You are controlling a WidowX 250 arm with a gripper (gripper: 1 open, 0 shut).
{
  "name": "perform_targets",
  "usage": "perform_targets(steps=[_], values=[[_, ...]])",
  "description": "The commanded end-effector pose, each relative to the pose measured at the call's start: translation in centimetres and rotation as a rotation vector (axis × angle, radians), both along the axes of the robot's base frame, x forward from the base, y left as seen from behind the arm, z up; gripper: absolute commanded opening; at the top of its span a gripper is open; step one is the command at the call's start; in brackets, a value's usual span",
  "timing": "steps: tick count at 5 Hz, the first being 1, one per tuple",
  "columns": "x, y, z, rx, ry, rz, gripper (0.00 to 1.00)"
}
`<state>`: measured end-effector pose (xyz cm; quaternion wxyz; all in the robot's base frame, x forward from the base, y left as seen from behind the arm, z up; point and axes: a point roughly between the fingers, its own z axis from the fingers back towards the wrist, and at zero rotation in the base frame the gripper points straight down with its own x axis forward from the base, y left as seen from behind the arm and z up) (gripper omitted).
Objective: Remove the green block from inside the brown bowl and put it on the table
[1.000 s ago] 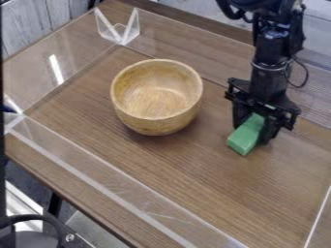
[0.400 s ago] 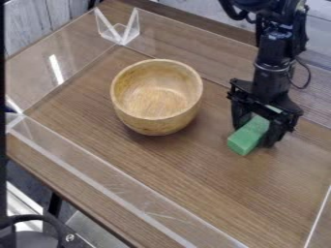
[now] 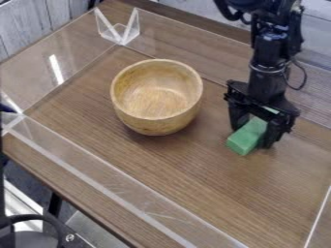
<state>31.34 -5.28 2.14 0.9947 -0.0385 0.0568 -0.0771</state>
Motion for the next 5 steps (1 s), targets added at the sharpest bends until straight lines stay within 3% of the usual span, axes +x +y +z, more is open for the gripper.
perform_targets(steps=[1, 3, 4, 5], values=[[0.3, 0.8, 1.9, -0.008, -0.045, 0.028, 1.00], [-0.1, 1.4, 4.8, -0.021, -0.094, 0.047, 1.00], [-0.1, 1.7, 8.8, -0.023, -0.178, 0.055, 1.00], [-0.1, 2.4, 12.1, -0.020, -0.230, 0.061, 1.00]])
